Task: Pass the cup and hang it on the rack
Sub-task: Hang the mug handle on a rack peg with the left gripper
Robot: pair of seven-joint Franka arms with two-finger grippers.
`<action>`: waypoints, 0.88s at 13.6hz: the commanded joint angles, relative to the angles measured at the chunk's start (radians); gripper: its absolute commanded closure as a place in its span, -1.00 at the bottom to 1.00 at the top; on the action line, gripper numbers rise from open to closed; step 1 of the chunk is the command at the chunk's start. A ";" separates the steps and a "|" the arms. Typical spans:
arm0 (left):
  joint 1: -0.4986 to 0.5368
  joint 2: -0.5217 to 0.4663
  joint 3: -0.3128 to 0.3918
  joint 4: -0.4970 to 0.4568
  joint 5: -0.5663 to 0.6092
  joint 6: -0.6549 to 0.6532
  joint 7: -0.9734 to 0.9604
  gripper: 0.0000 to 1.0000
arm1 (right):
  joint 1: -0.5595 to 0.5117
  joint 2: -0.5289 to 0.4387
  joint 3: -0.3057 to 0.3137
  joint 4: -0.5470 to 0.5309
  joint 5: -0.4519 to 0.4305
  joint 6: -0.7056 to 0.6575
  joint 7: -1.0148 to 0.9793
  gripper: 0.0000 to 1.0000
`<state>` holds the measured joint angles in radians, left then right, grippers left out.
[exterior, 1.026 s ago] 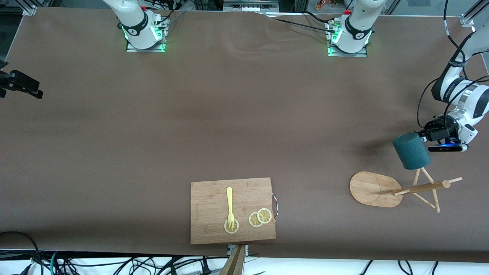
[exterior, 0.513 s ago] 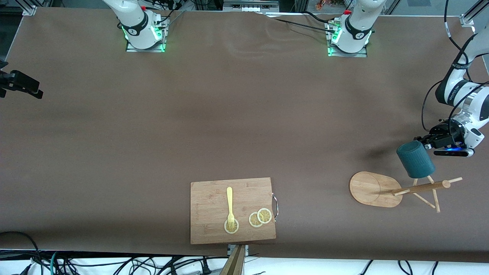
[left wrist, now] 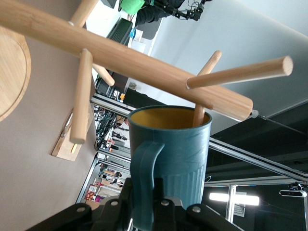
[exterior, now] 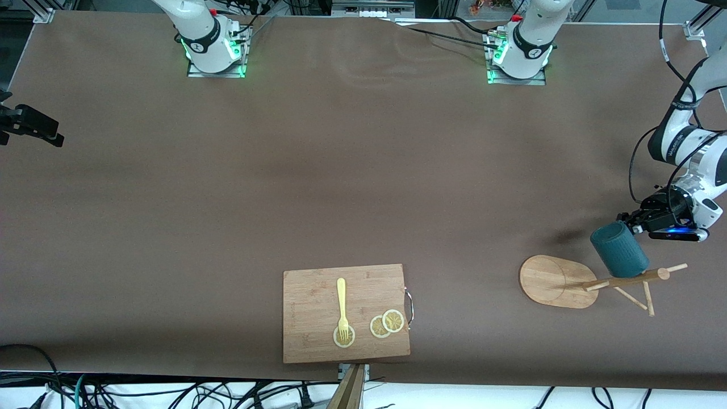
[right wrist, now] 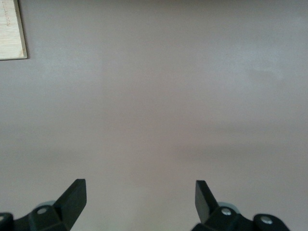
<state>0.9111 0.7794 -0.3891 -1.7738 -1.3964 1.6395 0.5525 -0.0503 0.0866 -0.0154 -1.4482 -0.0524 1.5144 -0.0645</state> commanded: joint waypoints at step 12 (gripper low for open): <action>0.014 -0.087 0.077 0.051 0.237 0.028 0.268 -1.00 | -0.011 -0.008 0.003 -0.006 -0.006 -0.002 -0.014 -1.00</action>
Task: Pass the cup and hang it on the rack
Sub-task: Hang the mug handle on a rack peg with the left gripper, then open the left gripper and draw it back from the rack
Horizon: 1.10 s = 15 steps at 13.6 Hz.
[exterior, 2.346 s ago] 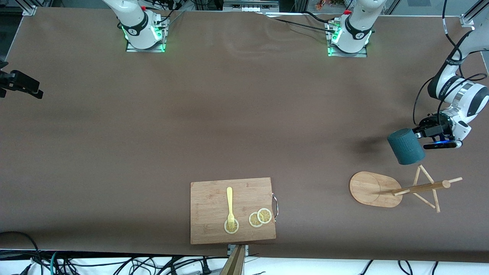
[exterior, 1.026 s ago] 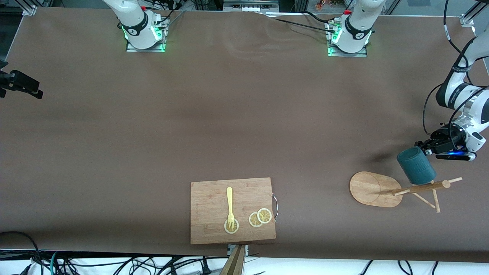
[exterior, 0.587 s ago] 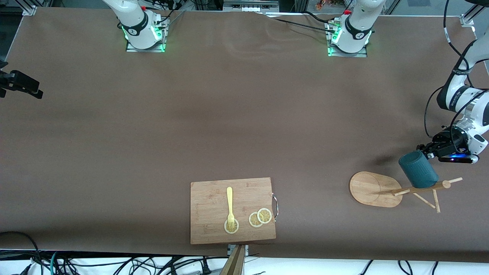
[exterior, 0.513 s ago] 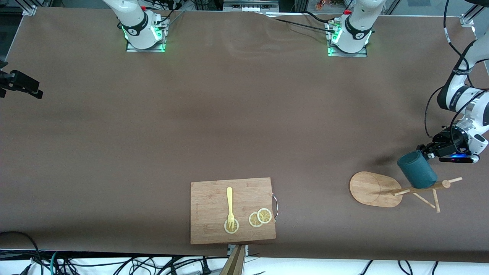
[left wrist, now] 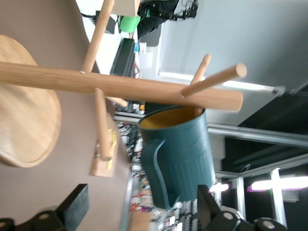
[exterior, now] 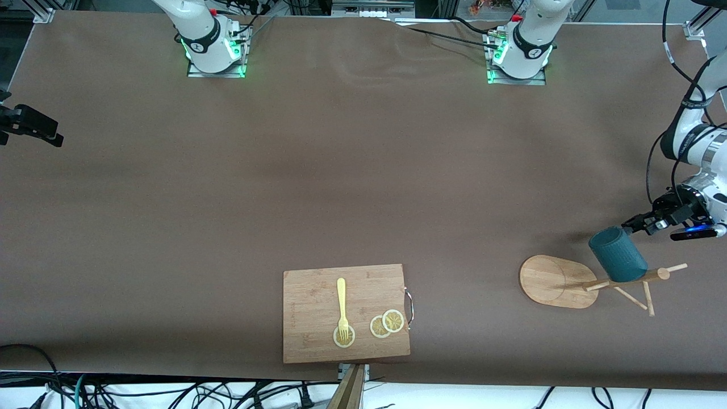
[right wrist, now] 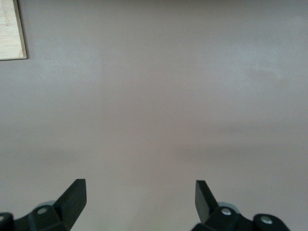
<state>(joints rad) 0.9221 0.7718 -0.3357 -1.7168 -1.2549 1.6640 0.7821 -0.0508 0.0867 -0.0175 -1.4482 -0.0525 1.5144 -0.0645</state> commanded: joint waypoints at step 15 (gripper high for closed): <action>-0.331 -0.845 0.035 -0.035 1.055 -0.036 -0.459 -1.00 | -0.017 -0.008 0.001 -0.006 -0.001 -0.002 -0.018 -1.00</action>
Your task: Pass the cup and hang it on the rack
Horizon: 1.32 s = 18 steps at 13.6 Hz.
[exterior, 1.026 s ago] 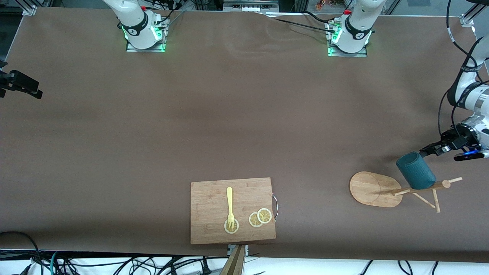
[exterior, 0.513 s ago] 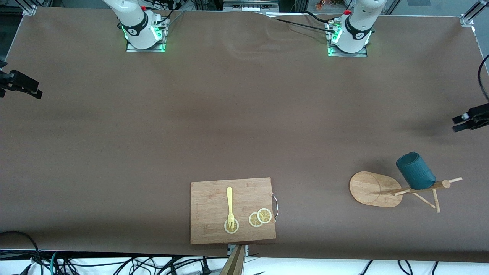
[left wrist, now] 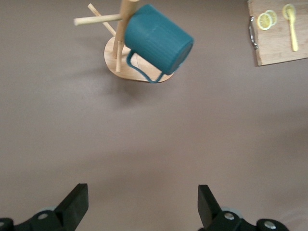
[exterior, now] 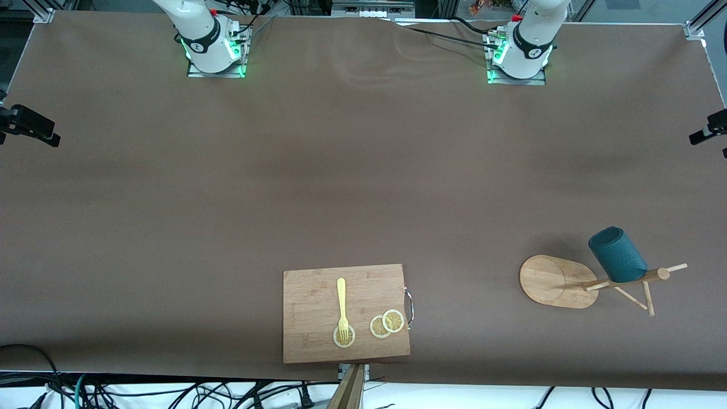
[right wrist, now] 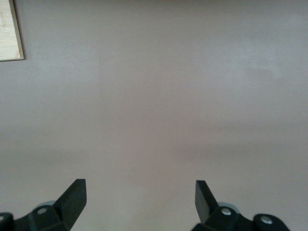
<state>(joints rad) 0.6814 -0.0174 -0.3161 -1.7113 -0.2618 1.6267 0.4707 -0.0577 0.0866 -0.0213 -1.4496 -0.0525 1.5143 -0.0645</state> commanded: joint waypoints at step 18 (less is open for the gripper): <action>-0.416 -0.162 0.126 -0.212 0.211 0.102 -0.689 -1.00 | -0.013 -0.007 0.003 -0.005 0.000 -0.002 -0.018 -1.00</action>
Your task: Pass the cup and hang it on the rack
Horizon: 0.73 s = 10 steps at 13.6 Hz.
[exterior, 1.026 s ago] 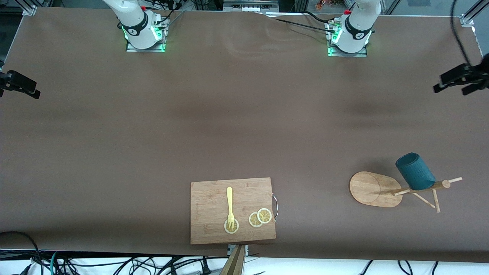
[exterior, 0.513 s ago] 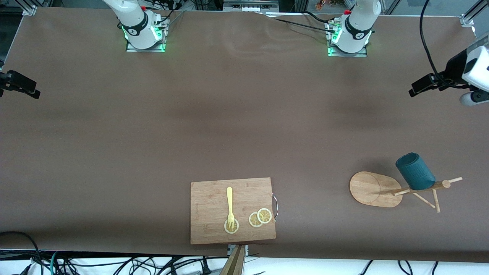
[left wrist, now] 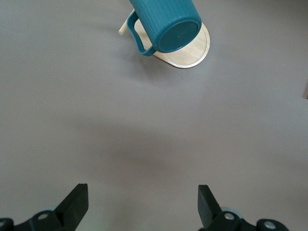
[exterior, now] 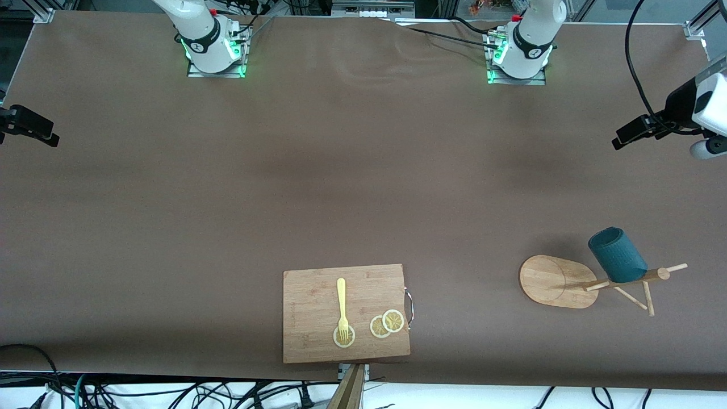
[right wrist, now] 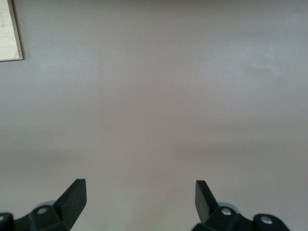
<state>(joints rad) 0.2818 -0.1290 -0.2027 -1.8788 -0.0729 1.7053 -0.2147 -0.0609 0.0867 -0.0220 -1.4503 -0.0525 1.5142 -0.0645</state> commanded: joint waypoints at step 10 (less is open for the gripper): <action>-0.010 -0.043 0.011 -0.023 0.019 0.019 0.057 -1.00 | -0.010 -0.007 0.004 -0.004 0.000 -0.002 -0.018 -1.00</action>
<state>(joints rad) 0.2811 -0.1563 -0.2008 -1.8950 -0.0729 1.7137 -0.1796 -0.0612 0.0867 -0.0220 -1.4503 -0.0525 1.5142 -0.0645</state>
